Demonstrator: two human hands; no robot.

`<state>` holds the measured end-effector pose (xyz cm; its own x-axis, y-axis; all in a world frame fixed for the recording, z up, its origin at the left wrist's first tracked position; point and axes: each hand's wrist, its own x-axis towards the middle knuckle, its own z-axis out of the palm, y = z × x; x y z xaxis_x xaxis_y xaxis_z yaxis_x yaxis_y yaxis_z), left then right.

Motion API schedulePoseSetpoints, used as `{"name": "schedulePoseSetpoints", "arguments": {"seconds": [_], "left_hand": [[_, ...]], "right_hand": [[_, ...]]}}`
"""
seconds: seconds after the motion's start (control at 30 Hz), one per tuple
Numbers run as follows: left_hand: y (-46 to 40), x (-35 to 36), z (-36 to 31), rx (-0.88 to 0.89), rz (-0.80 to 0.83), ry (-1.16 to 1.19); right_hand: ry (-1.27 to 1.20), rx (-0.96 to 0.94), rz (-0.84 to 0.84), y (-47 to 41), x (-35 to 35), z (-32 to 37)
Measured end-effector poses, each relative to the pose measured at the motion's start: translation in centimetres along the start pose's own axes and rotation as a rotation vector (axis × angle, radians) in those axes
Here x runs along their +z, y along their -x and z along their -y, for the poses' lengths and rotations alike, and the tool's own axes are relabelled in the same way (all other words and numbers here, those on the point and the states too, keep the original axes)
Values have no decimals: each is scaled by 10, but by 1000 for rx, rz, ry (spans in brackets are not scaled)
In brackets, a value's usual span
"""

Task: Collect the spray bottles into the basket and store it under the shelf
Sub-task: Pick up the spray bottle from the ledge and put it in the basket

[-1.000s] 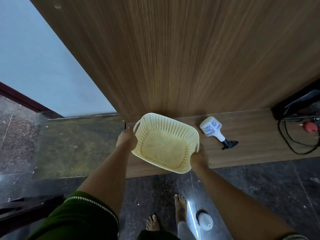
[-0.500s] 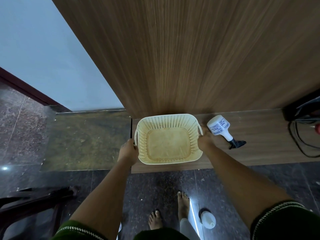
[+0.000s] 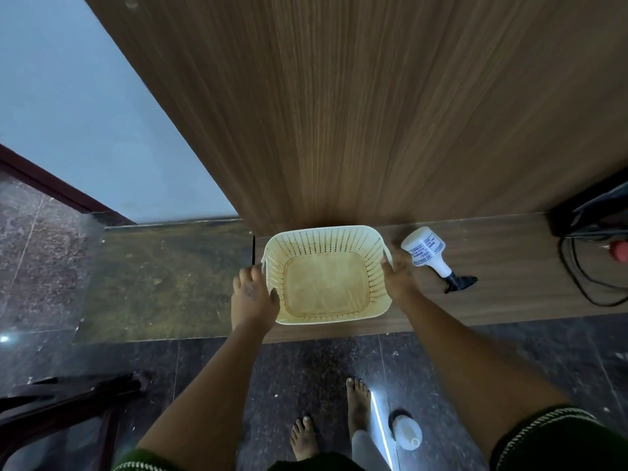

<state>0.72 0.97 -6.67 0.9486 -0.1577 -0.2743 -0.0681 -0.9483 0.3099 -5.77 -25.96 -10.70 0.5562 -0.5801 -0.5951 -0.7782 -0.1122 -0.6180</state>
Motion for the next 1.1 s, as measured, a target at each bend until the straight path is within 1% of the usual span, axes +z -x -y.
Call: {"name": "schedulePoseSetpoints", "arguments": {"seconds": [0.03, 0.1, 0.17, 0.23, 0.33, 0.43, 0.5, 0.57, 0.63, 0.67, 0.77, 0.9, 0.97, 1.03, 1.1], "left_hand": [[3, 1, -9, 63, -34, -9], [8, 6, -32, 175, -33, 58], [11, 14, -65, 241, 24, 126], [10, 26, -99, 306, 87, 119], [7, 47, -148, 511, 128, 59], [1, 66, -188, 610, 111, 121], [-3, 78, -208, 667, 86, 131], [-12, 92, -221, 748, 83, 104], [-22, 107, -231, 793, 82, 41], [-26, 112, -236, 794, 100, -6], [-42, 128, -252, 732, 235, -96], [-59, 146, -269, 601, 396, -157], [-62, 153, -277, 504, 490, -127], [-64, 156, -282, 418, 526, -43], [-66, 157, -284, 382, 517, 1]], "right_hand": [[-33, 4, -64, -2, -5, -6], [-112, 32, -203, -2, -21, -15], [-24, 73, -283, -9, -43, -33], [27, 116, -302, -18, -63, -52], [-23, 236, -336, -34, -84, -74], [-18, 310, -343, -51, -90, -98], [-90, 395, -338, -62, -87, -113], [-146, 451, -351, -72, -85, -123], [-169, 468, -381, -88, -86, -129], [-163, 469, -403, -95, -88, -130], [-178, 503, -438, -119, -92, -134], [-306, 612, -447, -139, -94, -134], [-362, 627, -435, -145, -95, -136], [-441, 629, -380, -153, -96, -140], [-534, 645, -275, -158, -98, -147]]}}
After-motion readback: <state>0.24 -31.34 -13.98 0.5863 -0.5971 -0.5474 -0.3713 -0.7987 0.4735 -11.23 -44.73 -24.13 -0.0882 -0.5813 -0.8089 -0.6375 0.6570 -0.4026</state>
